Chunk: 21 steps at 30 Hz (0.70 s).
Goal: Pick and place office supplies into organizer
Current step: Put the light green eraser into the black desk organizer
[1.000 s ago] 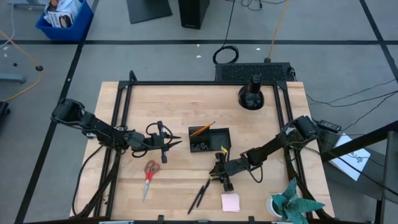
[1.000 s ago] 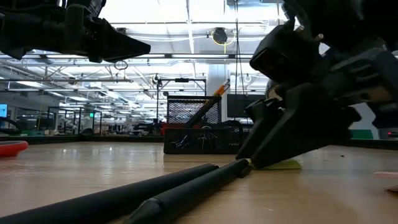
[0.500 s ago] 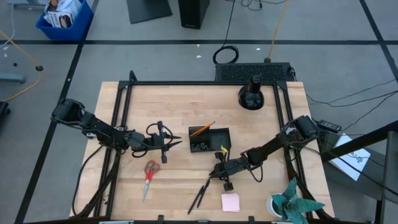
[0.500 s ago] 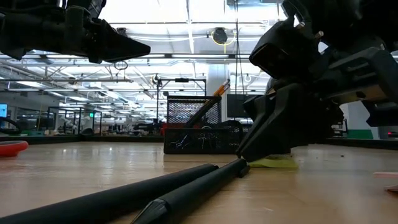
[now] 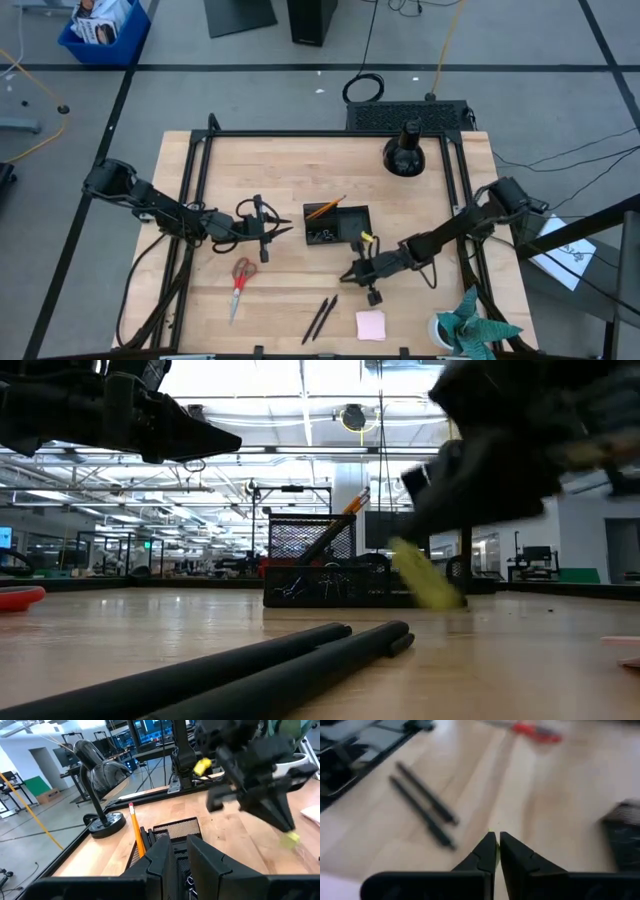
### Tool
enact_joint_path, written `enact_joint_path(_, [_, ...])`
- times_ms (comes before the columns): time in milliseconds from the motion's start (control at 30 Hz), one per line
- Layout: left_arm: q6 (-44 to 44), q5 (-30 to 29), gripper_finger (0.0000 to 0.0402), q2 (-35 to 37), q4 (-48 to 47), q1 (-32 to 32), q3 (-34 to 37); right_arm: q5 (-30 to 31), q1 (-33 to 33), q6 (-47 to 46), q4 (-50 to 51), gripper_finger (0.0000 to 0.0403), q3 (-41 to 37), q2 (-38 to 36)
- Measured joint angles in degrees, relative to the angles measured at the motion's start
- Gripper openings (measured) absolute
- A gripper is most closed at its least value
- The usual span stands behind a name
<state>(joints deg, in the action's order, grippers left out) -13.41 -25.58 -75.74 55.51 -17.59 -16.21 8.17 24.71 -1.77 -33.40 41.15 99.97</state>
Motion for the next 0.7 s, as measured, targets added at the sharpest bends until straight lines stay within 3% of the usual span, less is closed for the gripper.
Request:
enact_joint_path(167, [0.0, 0.0, 0.0072, 0.0, 0.3, 0.0, 0.0, 9.2, -0.9, 4.7, -2.1, 0.0014, 0.0, -2.4])
enact_joint_path(433, [0.0, -0.5, 0.0072, 0.0, 0.4, 0.0, 0.0, 17.3, -6.0, 9.7, -1.6, 0.0015, 3.8, -2.5])
enact_joint_path(533, [0.0, -0.6, 0.0072, 0.0, 0.1, 0.0, 0.0, 11.6, -7.3, 9.2, 0.8, 0.0015, 4.2, -2.5])
enact_joint_path(700, [-0.1, -0.6, 0.0072, 0.0, -0.5, 0.0, 0.0, 3.7, -7.1, -1.9, 5.4, 0.0021, 4.2, -2.5])
